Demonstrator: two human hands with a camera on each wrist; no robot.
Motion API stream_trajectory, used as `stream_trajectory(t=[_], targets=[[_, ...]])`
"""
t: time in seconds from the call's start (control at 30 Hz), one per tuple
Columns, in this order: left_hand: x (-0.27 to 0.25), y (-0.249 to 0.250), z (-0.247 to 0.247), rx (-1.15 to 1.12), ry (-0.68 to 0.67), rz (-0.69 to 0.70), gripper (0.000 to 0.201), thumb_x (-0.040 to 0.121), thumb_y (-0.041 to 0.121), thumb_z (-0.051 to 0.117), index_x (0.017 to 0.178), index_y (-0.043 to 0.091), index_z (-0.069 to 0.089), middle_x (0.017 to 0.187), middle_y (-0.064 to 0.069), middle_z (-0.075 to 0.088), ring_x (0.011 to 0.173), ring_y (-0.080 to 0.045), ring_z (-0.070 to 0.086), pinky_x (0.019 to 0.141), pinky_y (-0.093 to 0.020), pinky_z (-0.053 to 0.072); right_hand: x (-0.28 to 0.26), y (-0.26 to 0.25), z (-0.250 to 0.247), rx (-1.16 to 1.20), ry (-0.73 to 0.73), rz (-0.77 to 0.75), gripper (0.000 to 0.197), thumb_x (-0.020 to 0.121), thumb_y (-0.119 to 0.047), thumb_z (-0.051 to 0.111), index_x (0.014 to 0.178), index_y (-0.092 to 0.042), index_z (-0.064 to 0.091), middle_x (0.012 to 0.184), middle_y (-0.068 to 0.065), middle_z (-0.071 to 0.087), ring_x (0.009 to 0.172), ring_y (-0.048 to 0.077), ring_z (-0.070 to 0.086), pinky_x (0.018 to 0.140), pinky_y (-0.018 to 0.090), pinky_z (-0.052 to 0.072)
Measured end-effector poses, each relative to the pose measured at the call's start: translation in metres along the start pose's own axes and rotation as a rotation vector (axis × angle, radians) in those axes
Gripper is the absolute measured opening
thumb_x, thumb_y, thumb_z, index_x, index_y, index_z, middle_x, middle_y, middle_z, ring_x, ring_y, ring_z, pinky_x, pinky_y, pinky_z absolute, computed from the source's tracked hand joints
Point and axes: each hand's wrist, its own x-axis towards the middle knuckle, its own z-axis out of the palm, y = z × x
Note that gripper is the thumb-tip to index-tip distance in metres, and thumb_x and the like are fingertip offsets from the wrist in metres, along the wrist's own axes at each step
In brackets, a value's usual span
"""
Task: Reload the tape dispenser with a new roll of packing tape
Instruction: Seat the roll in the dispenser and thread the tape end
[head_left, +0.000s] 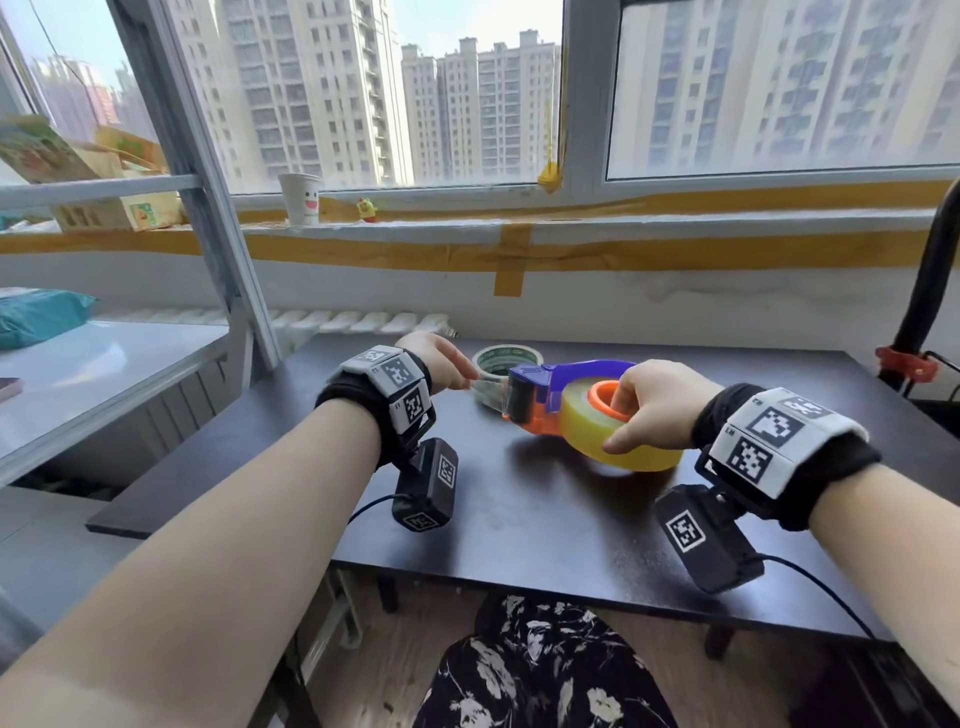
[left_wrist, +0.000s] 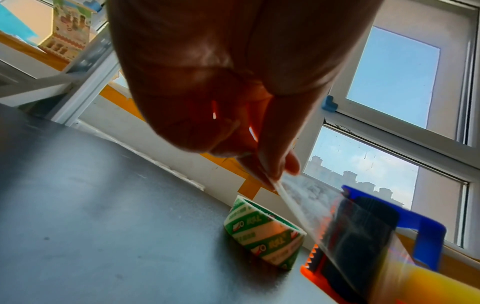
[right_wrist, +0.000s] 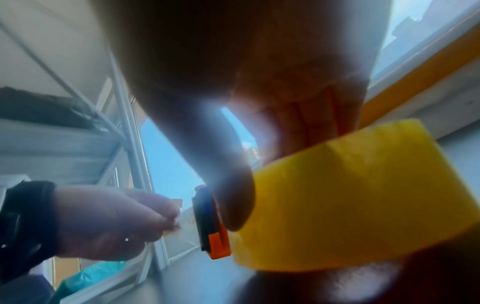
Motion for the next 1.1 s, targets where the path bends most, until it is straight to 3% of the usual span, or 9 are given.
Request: stream_trajectory(t=[0.07, 0.13, 0.33, 0.5, 0.63, 0.77, 0.9, 1.0, 1.1], targets=[[0.000, 0.000, 0.000, 0.018, -0.008, 0.010, 0.027, 0.083, 0.001, 0.064, 0.109, 0.005, 0.070, 0.047, 0.010, 0.057, 0.037, 0.000, 0.047, 0.025, -0.004, 0.023, -0.001, -0.001, 0.001, -0.026, 0.010, -0.004, 0.043, 0.069, -0.035, 0.078, 0.100, -0.009, 0.067, 0.090, 0.002, 0.057, 0.084, 0.019, 0.052, 0.072, 0.026, 0.041], [0.001, -0.001, -0.001, 0.022, -0.017, 0.004, 0.027, 0.083, 0.002, 0.065, 0.109, 0.006, 0.070, 0.061, 0.005, 0.055, 0.030, 0.001, 0.044, 0.025, -0.005, 0.023, -0.001, -0.002, 0.002, -0.043, 0.014, -0.016, 0.045, 0.068, -0.038, 0.079, 0.100, -0.009, 0.065, 0.091, 0.002, 0.057, 0.084, 0.019, 0.052, 0.072, 0.026, 0.041], [0.005, -0.007, -0.001, 0.089, -0.028, -0.022, 0.026, 0.082, 0.008, 0.068, 0.108, 0.011, 0.072, 0.066, 0.003, 0.057, 0.041, -0.005, 0.037, 0.042, -0.009, 0.034, -0.005, -0.003, 0.003, -0.108, -0.019, -0.056, 0.051, 0.064, -0.039, 0.080, 0.105, -0.011, 0.066, 0.107, 0.005, 0.067, 0.091, 0.020, 0.057, 0.082, 0.029, 0.048], [0.008, -0.009, 0.000, 0.098, -0.043, -0.015, 0.026, 0.082, 0.007, 0.067, 0.107, 0.009, 0.072, 0.061, 0.002, 0.055, 0.046, -0.006, 0.039, 0.027, -0.004, 0.025, -0.007, -0.004, 0.000, -0.086, -0.058, -0.060, 0.054, 0.065, -0.038, 0.081, 0.108, -0.009, 0.066, 0.110, 0.005, 0.068, 0.101, 0.022, 0.061, 0.085, 0.029, 0.048], [0.011, -0.009, 0.001, 0.115, -0.042, -0.010, 0.026, 0.081, 0.001, 0.067, 0.106, 0.005, 0.072, 0.025, 0.015, 0.046, 0.023, 0.001, 0.042, 0.025, -0.004, 0.024, -0.004, -0.005, -0.016, 0.047, 0.012, -0.059, 0.039, 0.075, -0.039, 0.073, 0.101, -0.010, 0.072, 0.105, 0.006, 0.071, 0.093, 0.020, 0.062, 0.081, 0.026, 0.046], [0.013, -0.012, 0.002, 0.135, -0.051, -0.002, 0.025, 0.081, 0.001, 0.066, 0.105, 0.005, 0.072, 0.026, 0.015, 0.049, 0.020, 0.002, 0.039, 0.024, -0.006, 0.024, 0.021, 0.000, -0.023, -0.015, 0.114, -0.025, 0.039, 0.082, -0.020, 0.066, 0.120, -0.013, 0.061, 0.123, 0.008, 0.062, 0.116, 0.024, 0.056, 0.090, 0.026, 0.042], [0.012, -0.015, 0.001, 0.160, -0.064, -0.008, 0.024, 0.082, 0.009, 0.067, 0.105, 0.013, 0.073, 0.060, 0.006, 0.055, 0.041, -0.007, 0.039, 0.025, -0.008, 0.024, 0.049, 0.002, -0.017, -0.151, -0.060, 0.049, 0.063, 0.072, -0.021, 0.074, 0.131, -0.013, 0.052, 0.128, 0.009, 0.060, 0.118, 0.028, 0.057, 0.093, 0.032, 0.047], [0.013, -0.018, 0.001, 0.109, -0.070, -0.025, 0.024, 0.082, 0.006, 0.066, 0.104, 0.010, 0.073, 0.052, 0.004, 0.054, 0.044, -0.009, 0.040, 0.025, -0.007, 0.023, 0.074, 0.009, -0.015, -0.255, -0.123, 0.062, 0.067, 0.054, -0.034, 0.076, 0.116, -0.013, 0.062, 0.112, 0.010, 0.069, 0.104, 0.032, 0.065, 0.088, 0.035, 0.054], [0.015, -0.018, 0.000, 0.021, -0.082, -0.056, 0.025, 0.083, -0.001, 0.063, 0.106, 0.003, 0.071, 0.033, 0.010, 0.054, 0.024, -0.001, 0.042, 0.026, -0.005, 0.023, 0.092, 0.019, -0.011, -0.357, -0.123, 0.070, 0.065, 0.048, -0.035, 0.073, 0.109, -0.015, 0.066, 0.106, 0.010, 0.072, 0.100, 0.032, 0.068, 0.086, 0.038, 0.056]])
